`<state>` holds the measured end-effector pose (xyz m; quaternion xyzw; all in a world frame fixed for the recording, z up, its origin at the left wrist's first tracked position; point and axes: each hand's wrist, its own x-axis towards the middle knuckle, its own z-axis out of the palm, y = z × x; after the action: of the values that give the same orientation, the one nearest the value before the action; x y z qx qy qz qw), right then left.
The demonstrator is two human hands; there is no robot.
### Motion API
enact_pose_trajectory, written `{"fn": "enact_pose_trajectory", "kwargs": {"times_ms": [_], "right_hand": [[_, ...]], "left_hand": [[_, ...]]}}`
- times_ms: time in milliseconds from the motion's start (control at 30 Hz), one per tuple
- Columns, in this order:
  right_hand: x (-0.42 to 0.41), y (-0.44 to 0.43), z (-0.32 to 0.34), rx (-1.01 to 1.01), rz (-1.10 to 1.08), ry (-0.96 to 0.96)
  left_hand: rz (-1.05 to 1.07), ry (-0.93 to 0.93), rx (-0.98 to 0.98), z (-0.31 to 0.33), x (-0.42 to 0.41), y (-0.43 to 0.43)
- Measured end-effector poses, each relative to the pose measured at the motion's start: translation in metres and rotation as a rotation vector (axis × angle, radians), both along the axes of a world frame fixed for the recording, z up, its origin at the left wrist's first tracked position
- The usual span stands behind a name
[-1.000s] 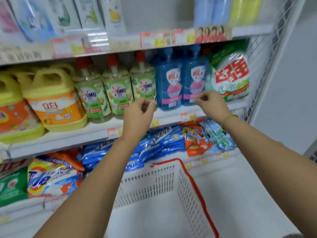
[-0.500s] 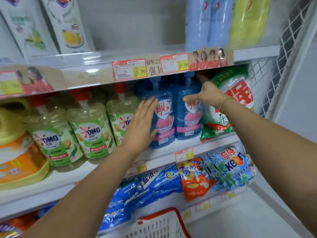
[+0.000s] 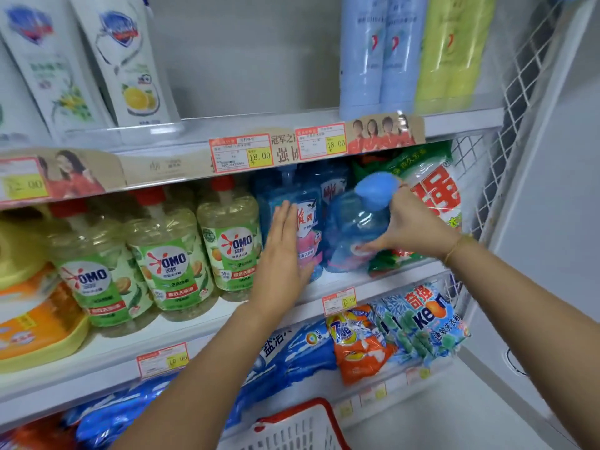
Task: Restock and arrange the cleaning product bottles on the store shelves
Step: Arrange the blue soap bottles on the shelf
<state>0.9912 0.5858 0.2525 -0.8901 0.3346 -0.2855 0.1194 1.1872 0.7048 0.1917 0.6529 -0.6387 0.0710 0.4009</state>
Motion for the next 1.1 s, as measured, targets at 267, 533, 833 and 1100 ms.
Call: {"fn": "enact_pose_trajectory", "kwargs": {"times_ms": [267, 533, 833, 1100], "right_hand": [[-0.015, 0.054, -0.015, -0.115, 0.076, -0.111], [-0.047, 0.105, 0.059, 0.071, 0.253, -0.175], [-0.040, 0.170, 0.055, 0.304, 0.408, -0.237], [-0.037, 0.201, 0.010, 0.545, 0.380, -0.091]], "left_hand": [[-0.318, 0.392, 0.091, 0.011, -0.041, -0.003], [-0.476, 0.576, 0.120, 0.062, -0.052, 0.059], [-0.382, 0.993, -0.002, 0.051, -0.089, 0.162], [-0.232, 1.274, 0.061, 0.016, -0.099, 0.214]]}}
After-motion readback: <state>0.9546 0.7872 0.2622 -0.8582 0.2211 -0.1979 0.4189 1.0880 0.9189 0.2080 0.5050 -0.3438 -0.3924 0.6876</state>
